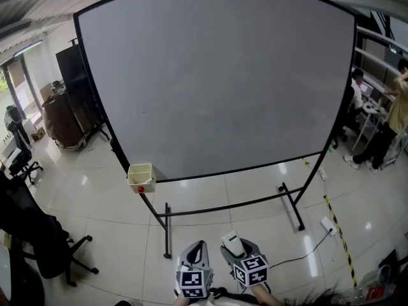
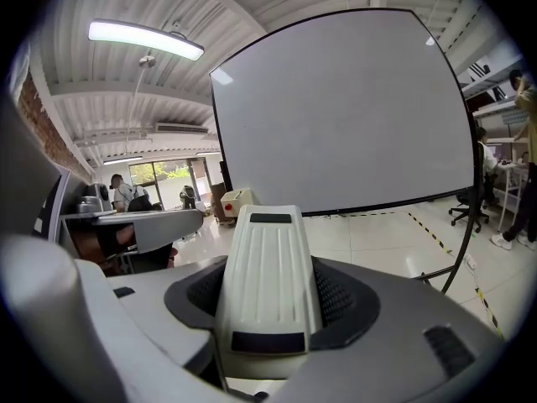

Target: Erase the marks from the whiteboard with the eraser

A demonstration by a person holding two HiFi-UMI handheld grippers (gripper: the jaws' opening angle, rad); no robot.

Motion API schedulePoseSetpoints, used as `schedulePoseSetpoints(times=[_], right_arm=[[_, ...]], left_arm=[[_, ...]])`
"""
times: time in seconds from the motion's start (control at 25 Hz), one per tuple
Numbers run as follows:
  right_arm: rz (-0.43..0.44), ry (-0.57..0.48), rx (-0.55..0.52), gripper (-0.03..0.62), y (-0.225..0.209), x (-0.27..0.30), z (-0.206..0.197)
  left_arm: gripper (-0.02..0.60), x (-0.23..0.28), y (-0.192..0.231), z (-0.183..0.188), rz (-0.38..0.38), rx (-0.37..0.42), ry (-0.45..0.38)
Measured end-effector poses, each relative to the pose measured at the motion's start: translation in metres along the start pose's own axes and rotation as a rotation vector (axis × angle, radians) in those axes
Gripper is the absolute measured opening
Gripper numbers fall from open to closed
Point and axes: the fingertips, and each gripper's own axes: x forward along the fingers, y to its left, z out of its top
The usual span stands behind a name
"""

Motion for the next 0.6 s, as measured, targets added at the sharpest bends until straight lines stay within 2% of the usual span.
schedulePoseSetpoints(times=[0.4, 0.6], right_arm=[[-0.011, 0.003, 0.016, 0.273, 0.002, 0.005, 0.0], [-0.011, 0.012, 0.006, 0.273, 0.007, 0.009, 0.002]], left_arm=[[-0.021, 0.002, 0.003, -0.001, -0.026, 0.005, 0.006], [-0.023, 0.001, 0.012, 0.002, -0.016, 0.002, 0.004]])
